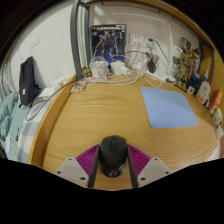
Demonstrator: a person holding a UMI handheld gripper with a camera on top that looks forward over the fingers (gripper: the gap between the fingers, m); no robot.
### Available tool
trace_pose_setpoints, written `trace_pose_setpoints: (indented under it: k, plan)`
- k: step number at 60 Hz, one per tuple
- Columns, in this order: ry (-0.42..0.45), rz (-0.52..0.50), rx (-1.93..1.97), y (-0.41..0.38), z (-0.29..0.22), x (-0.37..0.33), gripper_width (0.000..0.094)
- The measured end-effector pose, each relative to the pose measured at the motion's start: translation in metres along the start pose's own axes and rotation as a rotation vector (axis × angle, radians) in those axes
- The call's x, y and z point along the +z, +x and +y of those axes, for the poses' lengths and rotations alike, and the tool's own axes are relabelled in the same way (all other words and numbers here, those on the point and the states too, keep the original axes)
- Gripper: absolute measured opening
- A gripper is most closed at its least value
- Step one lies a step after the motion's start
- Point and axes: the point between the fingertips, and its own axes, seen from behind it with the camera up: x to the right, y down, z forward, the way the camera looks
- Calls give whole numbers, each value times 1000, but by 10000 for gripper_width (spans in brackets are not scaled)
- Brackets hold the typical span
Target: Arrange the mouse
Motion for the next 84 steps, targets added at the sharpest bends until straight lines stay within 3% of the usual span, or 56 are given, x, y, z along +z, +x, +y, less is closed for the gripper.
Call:
trace_pose_setpoints:
  k: [14, 18, 19, 20, 32, 37, 48, 59, 68, 84]
  plan:
    - [55, -5, 25, -3, -2, 0, 424]
    - [57, -6, 23, -3, 0, 0, 332]
    - [58, -8, 21, -4, 0, 0, 366]
    - [61, -14, 19, -4, -1, 0, 286]
    - [25, -57, -33, -11, -1, -8, 280]
    - [70, -84, -22, -15, -37, -28, 281]
    - [236, -70, -27, 23, -164, -70, 281]
    - [318, 34, -14, 121, -253, -68, 282]
    - [291, 85, 20, 195, -266, -32, 283]
    - [131, 58, 29, 240, -204, 67, 280]
